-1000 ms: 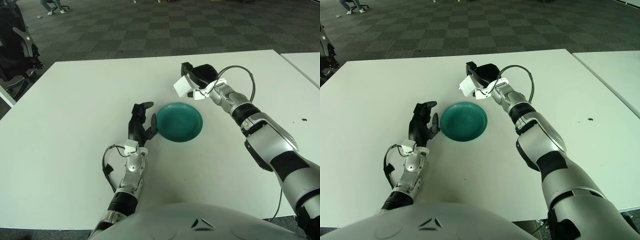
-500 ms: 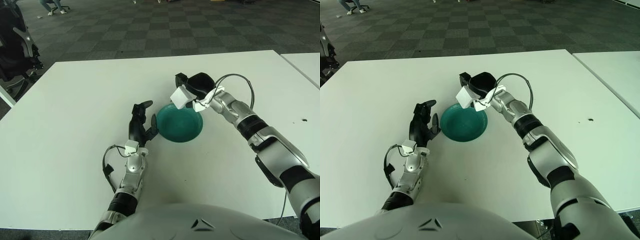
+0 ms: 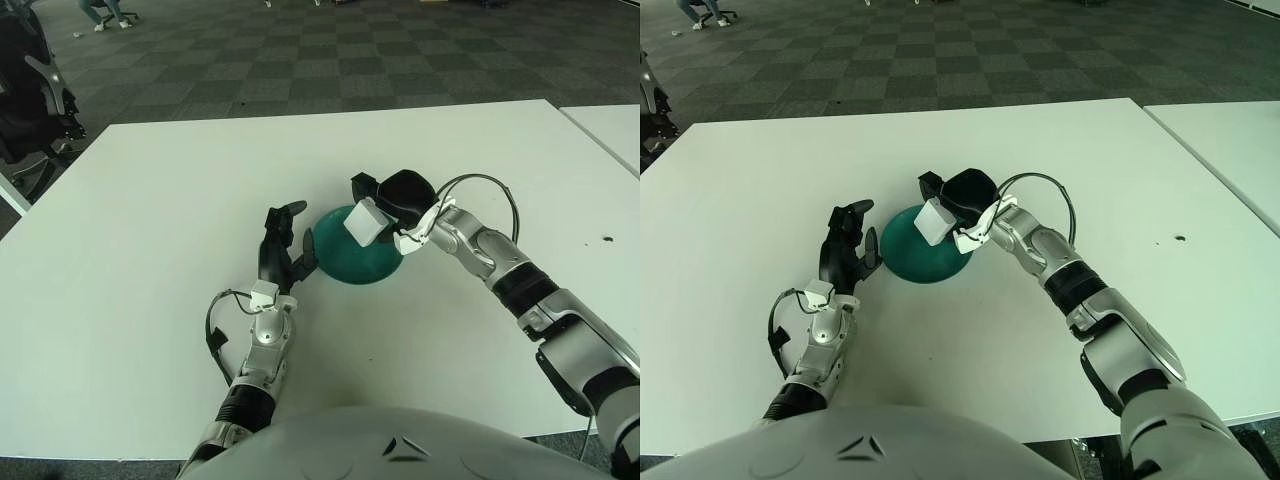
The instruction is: Put the charger into the plate.
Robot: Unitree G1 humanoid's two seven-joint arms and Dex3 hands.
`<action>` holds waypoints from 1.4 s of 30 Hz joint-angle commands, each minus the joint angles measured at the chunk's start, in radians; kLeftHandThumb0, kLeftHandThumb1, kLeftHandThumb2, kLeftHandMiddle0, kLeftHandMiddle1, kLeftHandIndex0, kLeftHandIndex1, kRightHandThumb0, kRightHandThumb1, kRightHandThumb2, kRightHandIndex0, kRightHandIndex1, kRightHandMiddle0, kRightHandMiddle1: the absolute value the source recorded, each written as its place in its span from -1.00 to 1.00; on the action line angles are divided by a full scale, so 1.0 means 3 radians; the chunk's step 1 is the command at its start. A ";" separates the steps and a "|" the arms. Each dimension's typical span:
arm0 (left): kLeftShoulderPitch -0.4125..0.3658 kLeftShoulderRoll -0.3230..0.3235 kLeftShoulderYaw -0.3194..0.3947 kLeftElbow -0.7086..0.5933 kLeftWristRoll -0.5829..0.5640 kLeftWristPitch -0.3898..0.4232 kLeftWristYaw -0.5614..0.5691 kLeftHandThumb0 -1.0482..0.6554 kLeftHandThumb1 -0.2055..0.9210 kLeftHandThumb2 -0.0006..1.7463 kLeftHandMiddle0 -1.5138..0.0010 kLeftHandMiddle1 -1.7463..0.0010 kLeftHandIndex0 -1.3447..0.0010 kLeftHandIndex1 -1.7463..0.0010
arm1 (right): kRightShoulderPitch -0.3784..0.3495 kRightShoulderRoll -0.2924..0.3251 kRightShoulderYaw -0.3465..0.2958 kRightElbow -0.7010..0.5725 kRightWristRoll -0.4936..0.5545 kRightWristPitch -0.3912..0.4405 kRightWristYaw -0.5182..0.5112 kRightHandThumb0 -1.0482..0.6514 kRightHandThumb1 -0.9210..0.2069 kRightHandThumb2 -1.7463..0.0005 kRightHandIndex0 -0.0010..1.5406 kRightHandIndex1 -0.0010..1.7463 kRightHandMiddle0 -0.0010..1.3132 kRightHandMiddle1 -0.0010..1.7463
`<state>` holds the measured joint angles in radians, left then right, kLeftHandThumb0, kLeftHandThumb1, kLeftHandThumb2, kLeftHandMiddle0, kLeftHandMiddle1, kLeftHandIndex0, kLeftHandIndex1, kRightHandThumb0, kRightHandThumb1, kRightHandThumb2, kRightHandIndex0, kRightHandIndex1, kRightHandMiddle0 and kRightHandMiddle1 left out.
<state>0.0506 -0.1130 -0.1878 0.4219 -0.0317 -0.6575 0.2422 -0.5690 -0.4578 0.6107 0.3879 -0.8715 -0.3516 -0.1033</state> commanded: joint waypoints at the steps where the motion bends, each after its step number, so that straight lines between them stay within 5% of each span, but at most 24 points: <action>1: 0.0373 -0.0389 -0.0044 0.0310 -0.0022 -0.0028 0.0029 -0.66 1.00 0.05 0.67 1.00 0.82 -0.10 | 0.0013 -0.0008 -0.0069 -0.0027 0.0005 -0.0028 0.0014 -0.29 -0.11 -0.36 0.56 1.00 -0.19 1.00; 10: 0.0366 -0.0401 -0.0030 0.0318 -0.0046 -0.0012 0.0039 -0.65 1.00 0.01 0.65 0.99 0.57 -0.29 | -0.0028 0.0041 -0.0018 0.0148 -0.0021 -0.0161 -0.0002 -0.32 0.01 -0.45 0.48 1.00 -0.11 1.00; 14: 0.0361 -0.0388 -0.0032 0.0322 -0.0035 -0.0010 0.0038 -0.67 1.00 0.02 0.66 1.00 0.63 -0.26 | -0.0021 0.0088 -0.0017 0.0193 -0.0027 -0.0150 0.0010 -0.32 0.01 -0.45 0.46 1.00 -0.11 1.00; 20: 0.0373 -0.0362 -0.0048 0.0286 0.0026 0.0013 0.0071 -0.69 1.00 0.07 0.68 1.00 0.78 -0.13 | -0.0022 0.0125 0.0000 0.0239 -0.0086 -0.0157 -0.0071 -0.27 -0.28 -0.21 0.29 1.00 -0.30 1.00; 22: 0.0376 -0.0345 -0.0059 0.0268 0.0078 0.0024 0.0098 -0.69 1.00 0.09 0.68 1.00 0.83 -0.09 | -0.0036 0.0120 0.0025 0.0239 -0.0159 -0.0144 -0.0109 -0.53 -0.71 0.04 0.11 1.00 -0.43 0.94; 24: 0.0369 -0.0323 -0.0071 0.0266 0.0128 0.0034 0.0115 -0.70 1.00 0.10 0.69 1.00 0.89 -0.06 | -0.0049 0.0097 0.0048 0.0220 -0.0261 -0.0106 -0.0146 -0.69 -0.85 0.04 -0.24 0.72 -0.55 0.76; 25: 0.0368 -0.0314 -0.0078 0.0264 0.0145 0.0039 0.0121 -0.71 1.00 0.10 0.70 1.00 0.93 -0.03 | -0.0053 0.0087 0.0058 0.0209 -0.0311 -0.0088 -0.0165 -0.78 -0.90 0.01 -0.41 0.41 -0.70 0.59; 31: 0.0339 -0.0285 -0.0093 0.0286 0.0167 0.0026 0.0122 -0.73 1.00 0.11 0.73 1.00 0.99 0.04 | -0.0081 0.0047 0.0082 0.0210 -0.0550 -0.0092 -0.0426 -0.97 -0.99 -0.10 -0.55 -0.58 -0.97 0.09; 35: 0.0320 -0.0285 -0.0067 0.0315 0.0095 0.0001 0.0074 -0.74 1.00 0.11 0.73 1.00 0.96 0.03 | -0.0096 0.0052 0.0078 0.0232 -0.0640 -0.0105 -0.0618 -0.99 -1.00 -0.16 -0.56 -0.83 -0.99 -0.14; 42: 0.0295 -0.0328 -0.0040 0.0376 0.0108 -0.0076 0.0150 -0.73 1.00 0.11 0.74 1.00 0.95 0.02 | -0.0113 0.0040 0.0066 0.0244 -0.0652 -0.0188 -0.0846 -1.00 -1.00 -0.17 -0.57 -0.94 -1.00 -0.40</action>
<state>0.0502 -0.1117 -0.1961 0.4232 -0.0145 -0.6611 0.2699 -0.5720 -0.4407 0.6359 0.4577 -1.0569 -0.3962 -0.3288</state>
